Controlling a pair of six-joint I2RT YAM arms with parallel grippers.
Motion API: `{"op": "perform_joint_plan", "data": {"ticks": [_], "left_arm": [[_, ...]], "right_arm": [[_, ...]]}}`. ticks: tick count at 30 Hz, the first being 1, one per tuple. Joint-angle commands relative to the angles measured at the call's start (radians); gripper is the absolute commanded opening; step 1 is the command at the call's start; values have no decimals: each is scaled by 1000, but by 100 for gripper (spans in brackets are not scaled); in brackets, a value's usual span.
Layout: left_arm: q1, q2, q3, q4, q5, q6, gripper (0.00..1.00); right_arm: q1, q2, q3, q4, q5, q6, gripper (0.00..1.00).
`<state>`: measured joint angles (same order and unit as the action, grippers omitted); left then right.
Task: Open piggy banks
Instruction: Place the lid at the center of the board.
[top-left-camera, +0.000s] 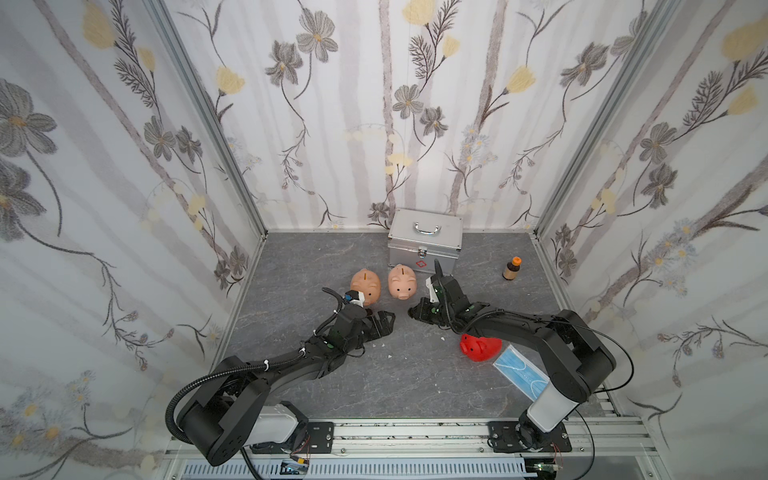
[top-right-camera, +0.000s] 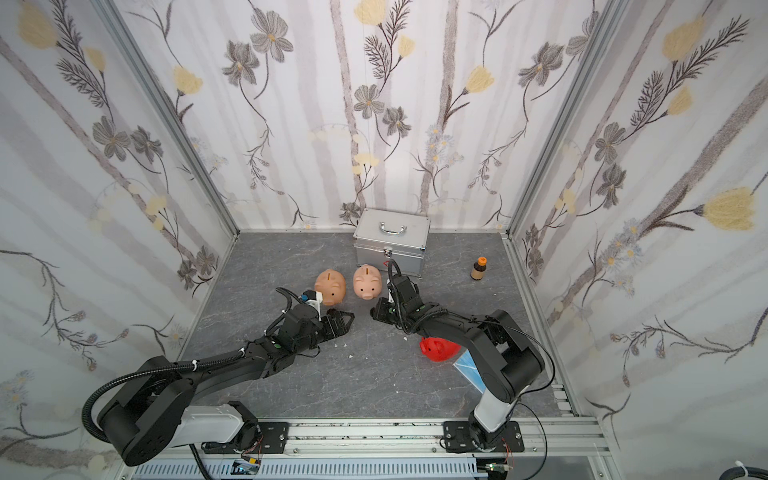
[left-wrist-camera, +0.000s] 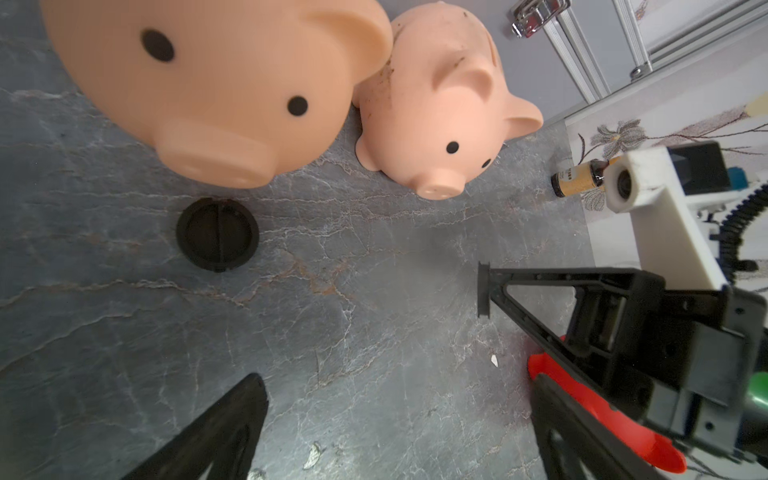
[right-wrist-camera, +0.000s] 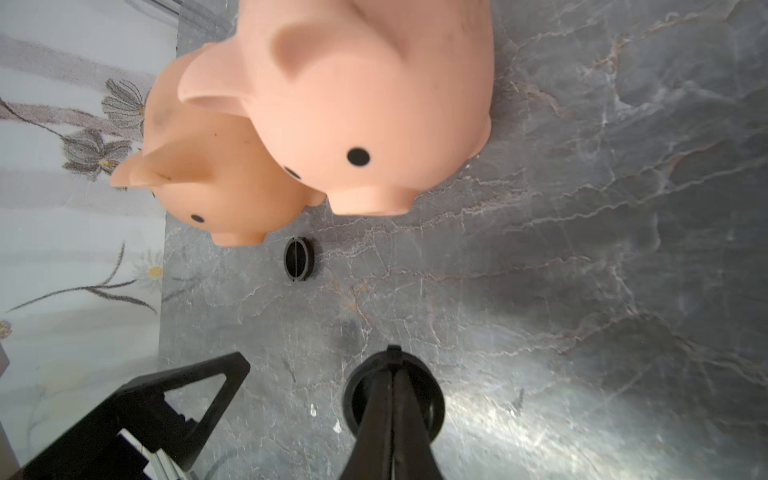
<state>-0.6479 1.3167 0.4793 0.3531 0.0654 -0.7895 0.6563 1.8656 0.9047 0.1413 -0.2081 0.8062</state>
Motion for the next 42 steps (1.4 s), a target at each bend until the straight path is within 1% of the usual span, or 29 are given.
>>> {"op": "perform_joint_plan", "data": {"ticks": [1,17,30,36,42], "left_arm": [[13,3,6,44,27,-7,100],[18,38,6,55,54,-15,100],[18,41,4,59,66,-19,100],[18,38,4,56,70,-19,100],[19,29,4,50,70,-19,100]], "right_arm": [[1,43,29,75,-11,45,0],[-17,200,87,156,-46,111,0],[-21,251,124,159,-52,117,0],[-20,254,125,165,-59,119,7],[-20,242,120,164,-60,119,11]]}}
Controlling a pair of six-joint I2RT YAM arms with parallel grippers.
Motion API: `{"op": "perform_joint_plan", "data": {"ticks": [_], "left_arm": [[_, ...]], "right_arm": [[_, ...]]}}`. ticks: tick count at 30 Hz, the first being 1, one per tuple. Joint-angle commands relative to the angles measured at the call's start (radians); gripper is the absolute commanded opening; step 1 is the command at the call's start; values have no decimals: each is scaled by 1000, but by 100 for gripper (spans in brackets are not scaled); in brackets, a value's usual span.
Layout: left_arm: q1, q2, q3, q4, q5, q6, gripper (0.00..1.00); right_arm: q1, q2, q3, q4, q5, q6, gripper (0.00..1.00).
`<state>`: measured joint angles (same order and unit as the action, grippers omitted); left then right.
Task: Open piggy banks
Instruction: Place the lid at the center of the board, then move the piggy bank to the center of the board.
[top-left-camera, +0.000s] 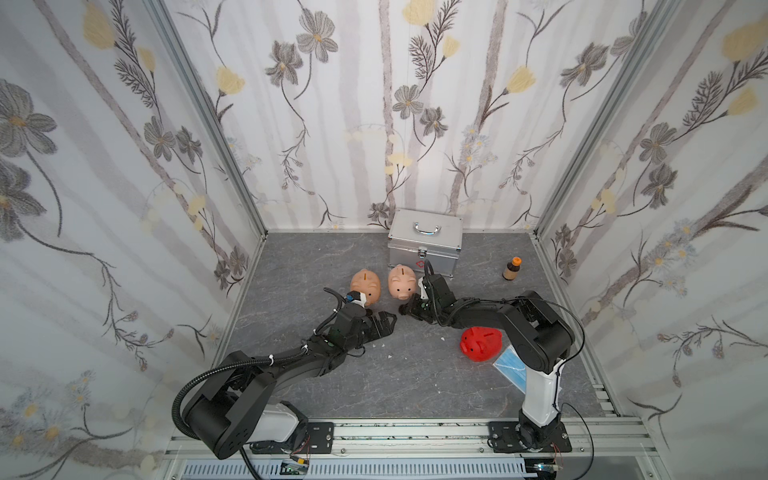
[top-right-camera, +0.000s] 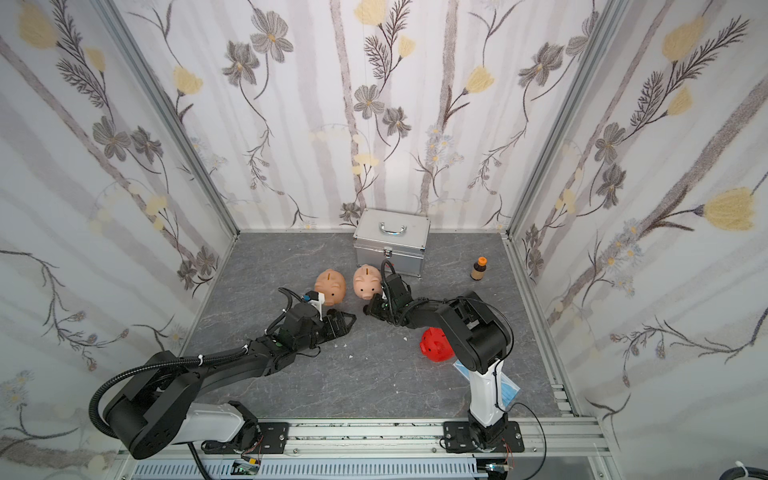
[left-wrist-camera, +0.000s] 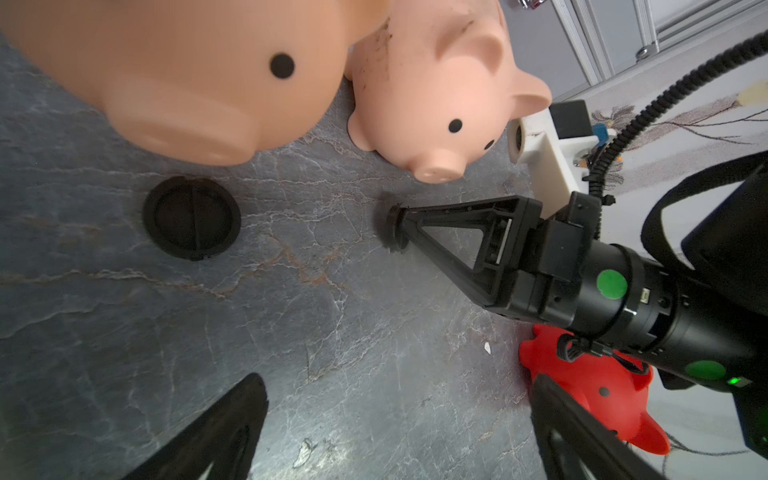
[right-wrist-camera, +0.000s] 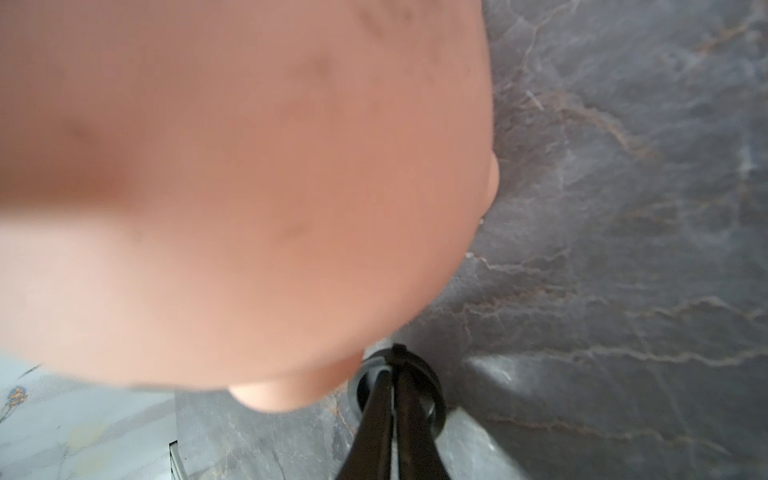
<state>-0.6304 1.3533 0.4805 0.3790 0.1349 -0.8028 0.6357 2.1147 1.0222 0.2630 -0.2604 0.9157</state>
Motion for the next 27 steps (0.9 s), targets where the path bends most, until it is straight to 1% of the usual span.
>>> {"op": "perform_joint_plan", "data": {"ticks": [1,8,11,13,15,18,20,21,24,27], "left_arm": [[1,-9,2,24,0,-5,100],[-2,-44,0,-9,-17,8,100],[-13,-74,5,-51,-43,31,100],[-49,-88,19,-93,-81,57,100],[-93,-88,43,-125,-114,82,100],[-162,-49,83,-133,-141,108,100],[-200,-9,113,-117,-145,123,100],[-219,19,133,-107,-144,131,100],[-271,98,198,-78,-132,158,100],[-322,185,282,-74,-120,185,100]], "right_arm": [[-1,-10,1,46,-9,9,13],[1,-61,-26,54,-7,8,14],[1,-132,-70,58,12,0,14],[4,-207,-115,46,41,-17,15],[6,-286,-161,14,88,-40,15],[7,-420,-241,-48,185,-75,19],[6,-509,-304,-102,256,-90,23],[6,-584,-334,-130,295,-96,24],[3,-736,-402,-229,407,-101,30],[-11,-880,-456,-323,494,-101,37]]}}
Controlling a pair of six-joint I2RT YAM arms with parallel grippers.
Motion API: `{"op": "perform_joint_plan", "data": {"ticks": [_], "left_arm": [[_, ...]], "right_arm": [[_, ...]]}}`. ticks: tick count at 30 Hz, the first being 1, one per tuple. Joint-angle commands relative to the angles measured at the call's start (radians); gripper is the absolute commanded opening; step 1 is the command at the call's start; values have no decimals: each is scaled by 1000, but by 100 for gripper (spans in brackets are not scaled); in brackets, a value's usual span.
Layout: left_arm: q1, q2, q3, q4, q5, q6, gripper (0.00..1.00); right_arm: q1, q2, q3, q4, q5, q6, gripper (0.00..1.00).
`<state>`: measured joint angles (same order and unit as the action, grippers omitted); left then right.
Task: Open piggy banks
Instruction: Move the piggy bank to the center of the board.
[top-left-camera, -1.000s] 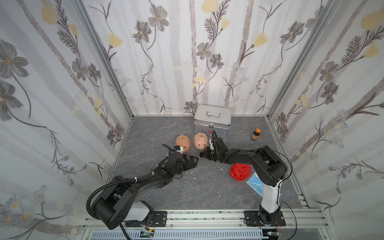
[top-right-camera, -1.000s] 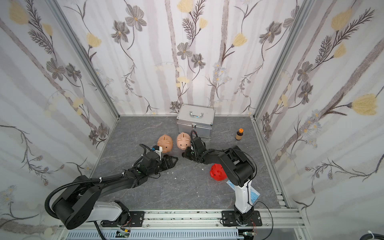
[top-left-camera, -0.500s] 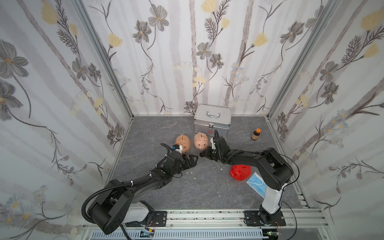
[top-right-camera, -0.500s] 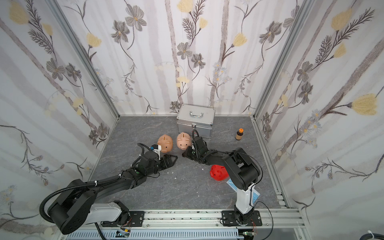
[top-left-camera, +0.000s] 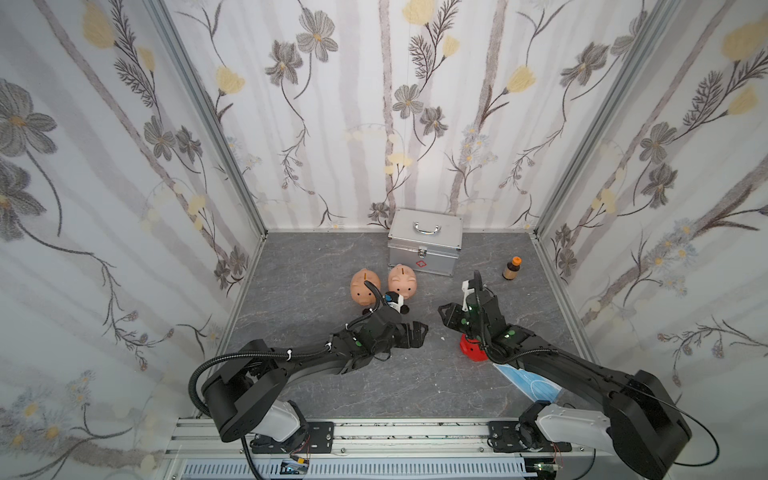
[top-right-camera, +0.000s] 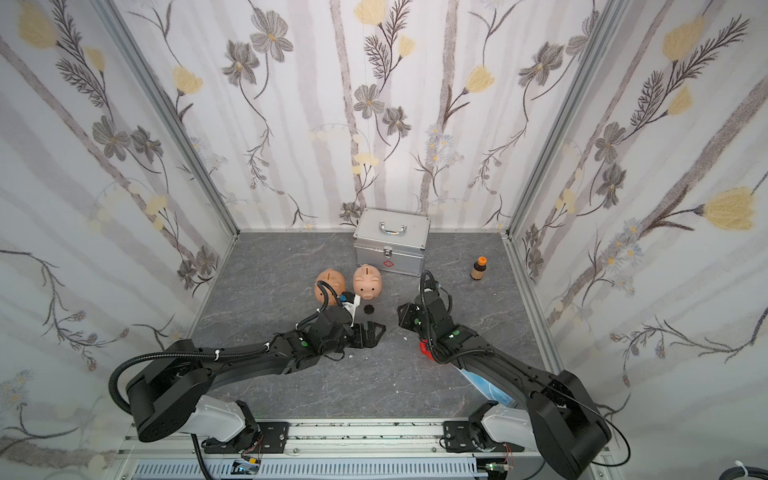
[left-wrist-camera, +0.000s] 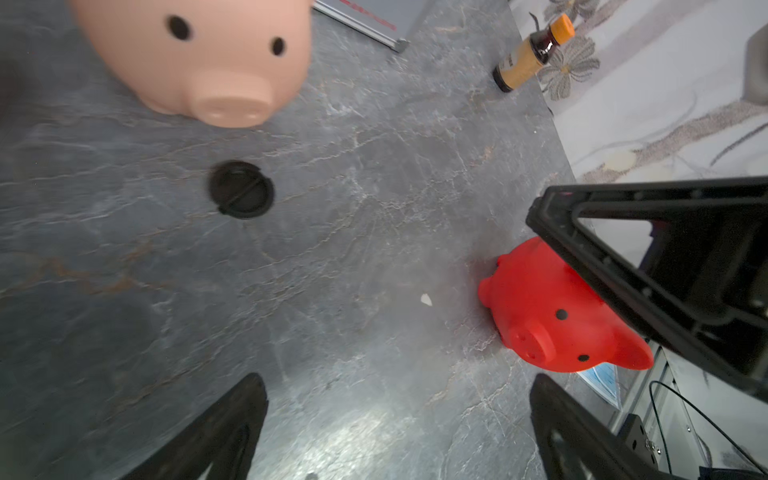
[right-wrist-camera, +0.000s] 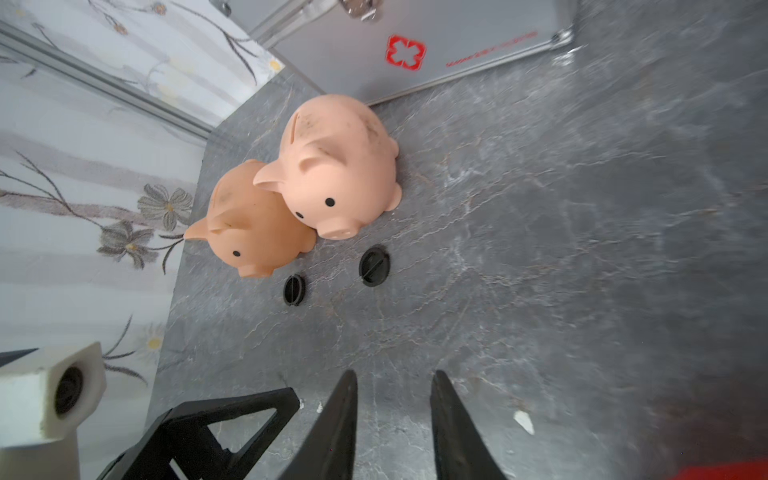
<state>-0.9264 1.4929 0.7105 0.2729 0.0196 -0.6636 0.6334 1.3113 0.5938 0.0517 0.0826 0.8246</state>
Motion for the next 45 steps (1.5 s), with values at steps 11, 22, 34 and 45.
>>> {"op": "perform_joint_plan", "data": {"ticks": [11,22,34,45], "left_arm": [[-110,283,328,-13,78,112,100],[-123,341,393,-17,123,119,100],[-111,262,319,-16,59,108,100],[-66,95,149,-21,-30,74,100]], "right_arm": [[-179,-384,-174,-300,251,51,71],[-287,-346,-229,-221,53,27,84],[-276,-279,-236,-169,3,15,79],[-94,-98,-144,-105,58,54,78]]}}
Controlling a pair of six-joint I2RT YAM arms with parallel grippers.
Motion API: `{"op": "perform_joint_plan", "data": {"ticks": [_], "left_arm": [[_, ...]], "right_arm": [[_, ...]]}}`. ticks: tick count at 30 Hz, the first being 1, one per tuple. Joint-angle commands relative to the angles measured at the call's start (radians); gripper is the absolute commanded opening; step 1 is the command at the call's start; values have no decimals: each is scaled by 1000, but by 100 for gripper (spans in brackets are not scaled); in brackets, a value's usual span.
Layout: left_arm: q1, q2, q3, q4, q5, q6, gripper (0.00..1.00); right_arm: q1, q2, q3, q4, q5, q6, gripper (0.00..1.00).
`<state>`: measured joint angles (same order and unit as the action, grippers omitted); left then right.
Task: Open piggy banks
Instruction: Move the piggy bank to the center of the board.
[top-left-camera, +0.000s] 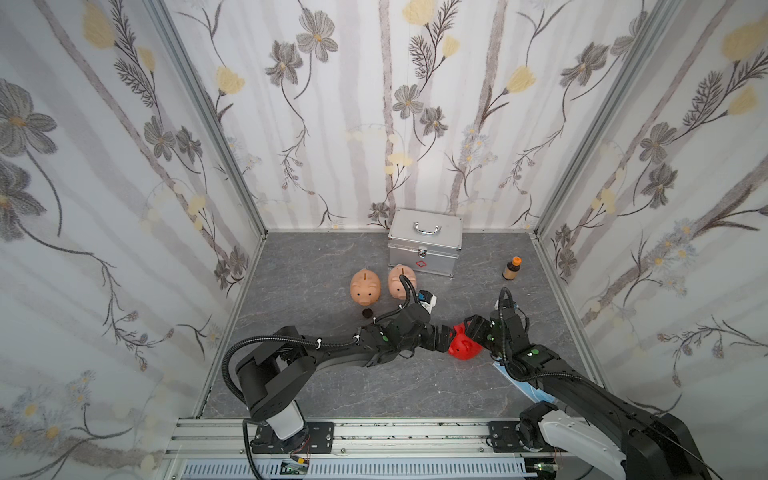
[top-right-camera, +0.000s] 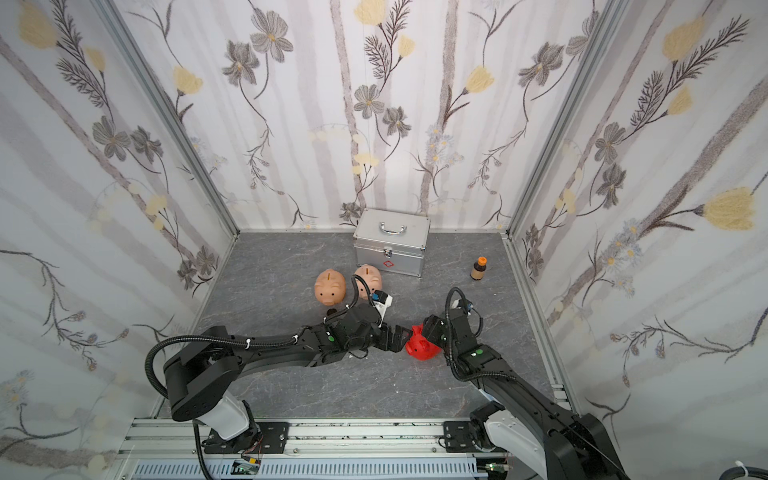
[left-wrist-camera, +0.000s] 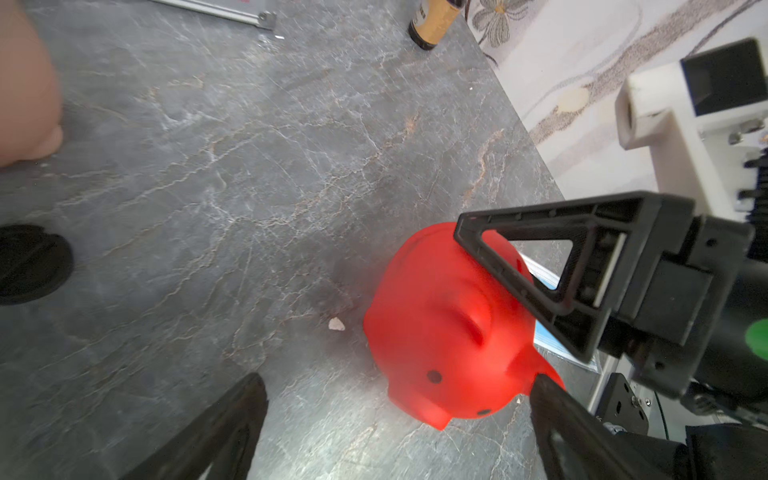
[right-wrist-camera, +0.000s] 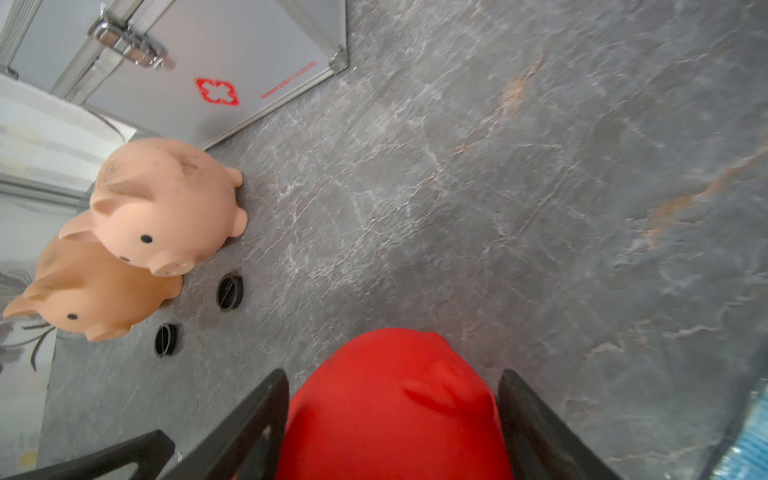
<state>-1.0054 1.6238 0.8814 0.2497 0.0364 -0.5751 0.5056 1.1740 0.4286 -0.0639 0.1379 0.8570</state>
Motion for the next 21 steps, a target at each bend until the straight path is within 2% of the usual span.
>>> {"op": "perform_joint_plan", "data": {"ticks": [1,6,12,21], "left_arm": [[20,-59,-36,-7,-55,-16,100],[48,-189,-105,-77,-114,-12,100],[67,-343,-183,-163,-185,-9,100],[83,-584,-303,-298,-290,-55,100]], "right_arm": [[53,62,32,21,6,25,77],[149,160,93,74,7,20,76],[247,278,198,121,-12,-47,74],[348,469,373,190,-141,-144,70]]}}
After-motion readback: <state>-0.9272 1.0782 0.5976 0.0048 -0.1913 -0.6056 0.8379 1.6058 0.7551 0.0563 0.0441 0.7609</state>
